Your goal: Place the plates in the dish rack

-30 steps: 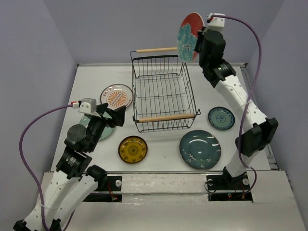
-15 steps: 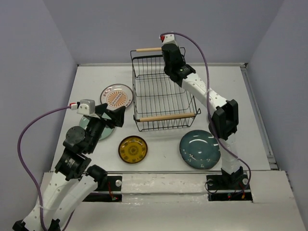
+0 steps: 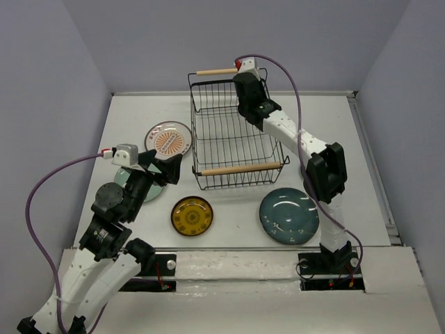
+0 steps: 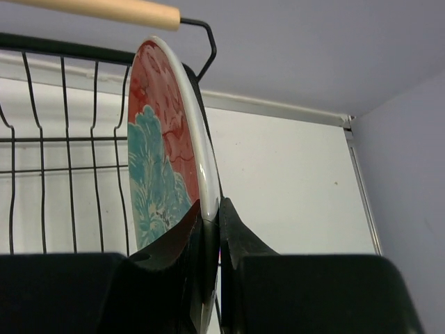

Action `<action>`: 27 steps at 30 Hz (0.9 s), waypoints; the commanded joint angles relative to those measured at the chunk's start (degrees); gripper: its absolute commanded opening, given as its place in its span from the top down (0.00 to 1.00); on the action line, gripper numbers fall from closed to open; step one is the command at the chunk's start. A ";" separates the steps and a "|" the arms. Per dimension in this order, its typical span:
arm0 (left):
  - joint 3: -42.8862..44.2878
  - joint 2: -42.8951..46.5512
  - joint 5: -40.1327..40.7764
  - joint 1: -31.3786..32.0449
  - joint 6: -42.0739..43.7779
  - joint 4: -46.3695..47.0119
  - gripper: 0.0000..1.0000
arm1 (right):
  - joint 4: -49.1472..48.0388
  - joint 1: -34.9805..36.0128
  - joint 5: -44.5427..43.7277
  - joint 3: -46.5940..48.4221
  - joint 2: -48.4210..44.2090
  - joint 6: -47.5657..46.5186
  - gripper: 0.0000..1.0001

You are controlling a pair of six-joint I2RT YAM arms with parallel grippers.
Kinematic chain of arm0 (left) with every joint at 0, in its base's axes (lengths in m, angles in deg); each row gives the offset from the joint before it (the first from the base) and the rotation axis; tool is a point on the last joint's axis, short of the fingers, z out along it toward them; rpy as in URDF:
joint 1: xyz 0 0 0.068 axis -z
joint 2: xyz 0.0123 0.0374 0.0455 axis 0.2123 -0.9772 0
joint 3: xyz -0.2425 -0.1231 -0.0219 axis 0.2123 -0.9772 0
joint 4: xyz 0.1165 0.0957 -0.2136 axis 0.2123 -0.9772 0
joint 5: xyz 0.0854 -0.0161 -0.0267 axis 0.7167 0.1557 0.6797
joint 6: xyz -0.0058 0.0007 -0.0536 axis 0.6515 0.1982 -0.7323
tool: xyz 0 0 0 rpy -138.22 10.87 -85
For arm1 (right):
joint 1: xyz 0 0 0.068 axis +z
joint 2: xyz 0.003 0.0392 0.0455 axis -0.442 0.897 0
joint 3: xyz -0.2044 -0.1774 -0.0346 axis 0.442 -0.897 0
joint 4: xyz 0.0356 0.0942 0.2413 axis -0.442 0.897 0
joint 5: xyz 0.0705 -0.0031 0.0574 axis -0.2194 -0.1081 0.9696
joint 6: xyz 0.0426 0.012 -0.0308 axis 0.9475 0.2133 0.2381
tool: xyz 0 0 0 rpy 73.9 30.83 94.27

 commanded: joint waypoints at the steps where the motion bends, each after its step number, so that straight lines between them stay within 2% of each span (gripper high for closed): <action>1: 1.61 0.30 0.48 0.40 0.07 2.79 0.01 | -9.73 -0.34 -3.68 -1.04 -6.64 3.11 0.93; 10: 1.61 0.21 0.65 0.57 0.25 2.71 0.01 | -9.56 -2.10 -1.57 -3.33 -5.24 5.83 0.93; 27: 1.61 -1.02 1.27 0.58 0.16 2.62 0.01 | -8.33 -5.52 3.97 4.76 3.38 5.66 0.91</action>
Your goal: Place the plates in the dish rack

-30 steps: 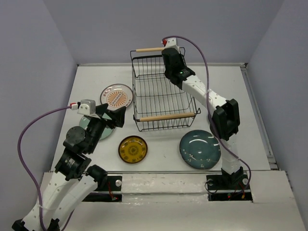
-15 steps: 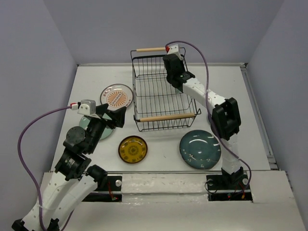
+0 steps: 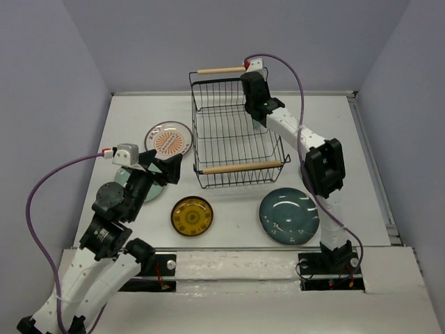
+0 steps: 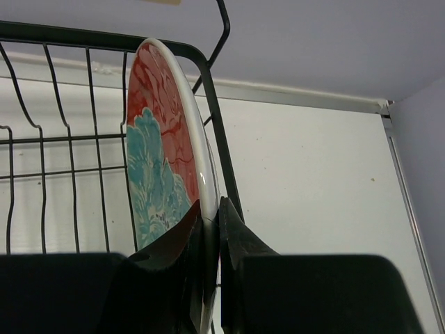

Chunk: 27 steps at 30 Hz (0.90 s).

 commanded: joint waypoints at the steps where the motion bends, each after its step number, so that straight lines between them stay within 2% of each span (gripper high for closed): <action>1: 1.52 -0.96 1.00 0.25 0.16 2.64 0.01 | -8.31 -1.20 -1.85 4.76 0.08 0.11 0.84; 4: 1.52 -1.22 1.62 0.25 -0.01 2.64 0.01 | -8.22 -1.20 -1.32 3.71 -0.36 0.64 0.70; 5: 1.52 -1.39 1.62 0.25 -0.01 2.64 0.01 | -8.22 -1.20 -1.14 2.83 -1.14 1.33 0.59; 8: 1.52 -1.66 1.79 0.25 -0.01 2.55 0.01 | -8.22 -1.20 -0.09 1.24 -2.90 2.57 0.41; 10: 1.61 -1.84 2.14 0.16 -0.19 2.46 0.01 | -8.13 -1.20 0.26 0.19 -4.40 2.57 0.34; 15: 1.61 -2.28 3.63 0.07 -0.63 2.29 0.01 | -6.81 -1.20 2.02 -0.78 -7.82 4.06 0.31; 21: 1.78 -3.15 5.75 -0.02 -1.16 1.76 0.01 | -3.56 -1.20 8.52 -2.62 -12.74 8.63 0.30; 25: 2.04 -4.21 6.36 -0.45 -1.42 1.59 0.01 | -2.07 -1.20 17.30 -6.92 -18.54 12.14 0.26; 27: 2.13 -4.56 6.63 -0.54 -1.68 1.59 0.01 | -1.98 -3.65 23.16 -12.45 -23.89 15.30 0.26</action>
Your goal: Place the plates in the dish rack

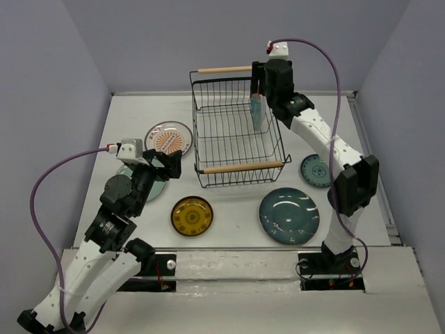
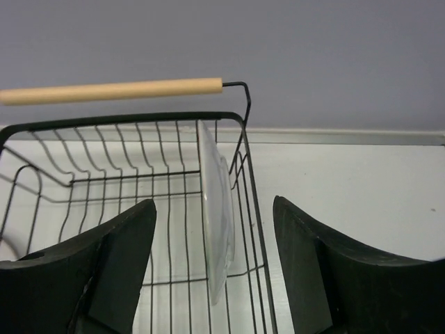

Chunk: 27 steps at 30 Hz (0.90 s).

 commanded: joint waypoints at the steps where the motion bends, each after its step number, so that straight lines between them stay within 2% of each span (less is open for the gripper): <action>1: 2.13 -0.98 1.86 -0.65 -0.72 1.78 0.01 | 0.10 -3.89 13.58 -8.98 -11.05 9.88 0.27; 4: 2.22 -0.71 1.69 -0.83 -0.90 1.69 0.01 | -0.86 -12.05 23.94 -21.71 -20.36 16.31 0.30; 5: 2.22 -0.63 1.43 -0.74 -0.99 1.69 0.01 | -1.82 -14.43 25.97 -25.84 -22.91 20.24 0.35; 6: 2.22 -0.28 0.90 -0.74 -1.07 1.69 0.01 | -4.10 -18.80 27.82 -34.76 -28.16 22.20 0.43; 8: 2.31 0.08 0.20 -0.83 -1.07 1.69 0.01 | -5.52 -23.04 28.88 -43.33 -33.02 27.02 0.53; 9: 2.22 0.51 -0.50 -0.74 -1.16 1.78 0.01 | -6.40 -25.33 29.76 -51.03 -35.13 28.53 0.57; 10: 2.22 0.87 -0.86 -0.83 -1.07 1.70 0.01 | -6.75 -27.52 30.64 -54.59 -38.81 29.68 0.62; 11: 2.31 1.30 -1.03 -0.74 -1.07 1.78 0.01 | -6.93 -32.85 32.04 -57.93 -40.50 32.56 0.72; 12: 2.22 1.57 -1.38 -0.65 -1.07 1.70 0.01 | -7.45 -35.78 34.75 -61.18 -41.99 33.98 0.74; 13: 2.22 1.83 -1.65 -0.31 -0.81 1.69 0.01 | -8.76 -38.50 38.43 -67.04 -45.05 35.04 0.75; 15: 2.31 1.92 -2.09 0.13 -0.55 1.69 0.01 | -9.39 -45.69 40.13 -71.74 -47.62 36.81 0.69; 16: 2.48 1.92 -2.35 1.01 -0.46 1.69 0.01 | -9.05 -47.74 40.57 -73.41 -48.50 36.55 0.58; 20: 2.48 2.10 -2.71 3.21 -0.02 1.69 0.01 | -8.78 -55.39 43.30 -79.22 -49.40 34.79 0.43; 23: 2.40 2.27 -2.88 4.00 0.16 1.78 0.01 | -9.65 -59.62 48.13 -81.51 -45.45 34.43 0.42; 27: 2.31 2.54 -3.32 4.36 0.16 1.69 0.01 | -13.94 -59.63 52.44 -82.75 -41.93 35.31 0.42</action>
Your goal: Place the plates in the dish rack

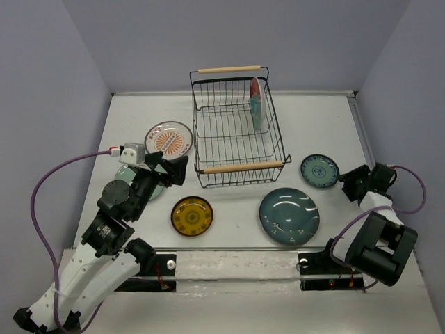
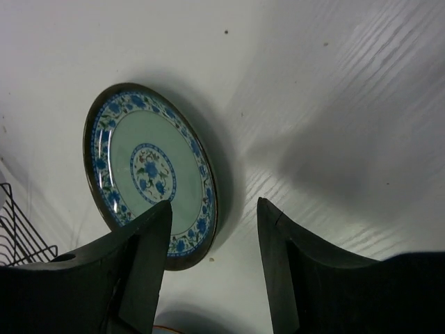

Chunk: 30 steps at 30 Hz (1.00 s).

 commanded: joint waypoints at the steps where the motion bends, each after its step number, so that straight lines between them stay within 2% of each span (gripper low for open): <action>1: 2.20 0.83 -0.81 0.53 0.75 2.11 0.01 | -6.60 -0.11 7.33 -0.89 1.95 0.78 0.42; 3: 2.29 0.92 -0.90 0.53 0.83 2.20 0.01 | -8.08 -0.11 10.22 -0.46 5.09 0.69 0.45; 11: 2.20 0.84 -0.46 0.53 0.75 2.11 0.01 | -15.03 -0.11 11.81 -1.77 12.74 3.76 0.61; 16: 2.29 0.75 -0.37 0.53 0.92 2.20 0.01 | -17.84 -0.11 11.73 -1.42 15.48 5.26 0.64; 20: 2.29 0.66 -0.37 0.44 0.84 2.11 0.01 | -18.55 -0.11 11.11 -0.28 16.18 5.79 0.80; 22: 2.29 0.57 -0.28 0.53 0.84 2.11 0.01 | -18.46 -0.11 10.15 0.25 14.87 5.70 0.93; 24: 2.29 0.57 -0.11 0.53 0.92 2.20 0.01 | -18.38 -0.11 9.01 0.42 12.59 5.96 0.93; 28: 2.29 0.39 -0.10 0.53 0.92 2.11 0.01 | -12.68 -0.11 2.00 3.40 1.53 5.70 0.93; 30: 2.29 0.31 -0.37 0.53 0.92 2.11 0.01 | -9.08 2.51 -1.26 8.05 -5.68 4.13 0.93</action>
